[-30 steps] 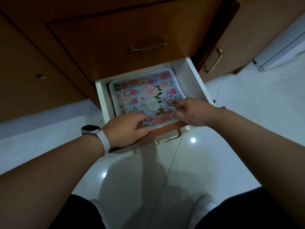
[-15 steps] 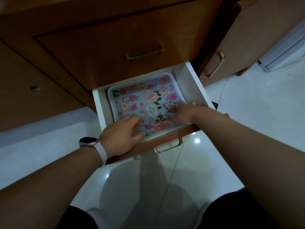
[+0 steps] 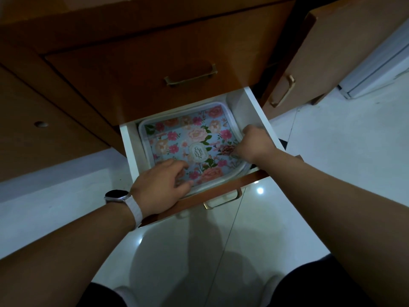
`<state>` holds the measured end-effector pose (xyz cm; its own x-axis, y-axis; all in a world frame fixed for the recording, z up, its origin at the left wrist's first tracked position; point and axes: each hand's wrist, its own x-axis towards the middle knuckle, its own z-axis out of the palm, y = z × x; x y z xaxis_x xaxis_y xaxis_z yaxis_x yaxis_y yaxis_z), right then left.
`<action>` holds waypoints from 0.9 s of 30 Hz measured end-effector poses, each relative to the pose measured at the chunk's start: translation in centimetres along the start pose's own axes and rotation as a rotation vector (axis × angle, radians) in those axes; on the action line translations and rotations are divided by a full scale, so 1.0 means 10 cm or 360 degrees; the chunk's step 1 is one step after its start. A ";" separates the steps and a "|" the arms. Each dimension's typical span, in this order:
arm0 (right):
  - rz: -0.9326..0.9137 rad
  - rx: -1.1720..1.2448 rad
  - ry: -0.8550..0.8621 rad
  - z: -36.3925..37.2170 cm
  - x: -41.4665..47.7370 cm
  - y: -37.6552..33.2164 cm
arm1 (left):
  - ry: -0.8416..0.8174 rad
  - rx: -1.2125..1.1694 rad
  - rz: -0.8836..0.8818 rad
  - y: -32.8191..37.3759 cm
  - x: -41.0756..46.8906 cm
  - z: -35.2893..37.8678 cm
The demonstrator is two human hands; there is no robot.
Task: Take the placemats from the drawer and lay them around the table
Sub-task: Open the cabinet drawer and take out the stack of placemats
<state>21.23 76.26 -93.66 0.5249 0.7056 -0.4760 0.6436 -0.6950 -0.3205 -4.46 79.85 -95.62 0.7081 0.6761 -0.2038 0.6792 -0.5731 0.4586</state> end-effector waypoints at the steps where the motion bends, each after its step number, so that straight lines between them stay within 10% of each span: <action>1: -0.0015 0.0105 0.0088 -0.01 -0.02 -0.01 | -0.0005 -0.0006 -0.0007 0.00 0.00 0.00; 8: 0.0152 0.0777 0.0254 -0.05 -0.09 -0.08 | -0.0036 -0.0014 -0.0030 0.01 0.00 -0.02; 12: 0.0383 0.1400 -0.0083 -0.16 -0.10 -0.04 | -0.0051 -0.0049 -0.0037 0.00 -0.01 -0.02; 21: 0.0391 0.1313 -0.0440 -0.15 -0.18 -0.04 | -0.0070 -0.0031 -0.0072 0.01 0.01 -0.03; 27: 0.0279 0.1792 -0.0239 -0.23 -0.19 0.00 | -0.0101 -0.0529 -0.0695 0.06 0.18 -0.06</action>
<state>21.49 75.17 -90.90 0.4375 0.6160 -0.6552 -0.3346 -0.5648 -0.7544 -2.89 80.99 -95.21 0.3913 0.7830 -0.4836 0.8223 -0.0615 0.5657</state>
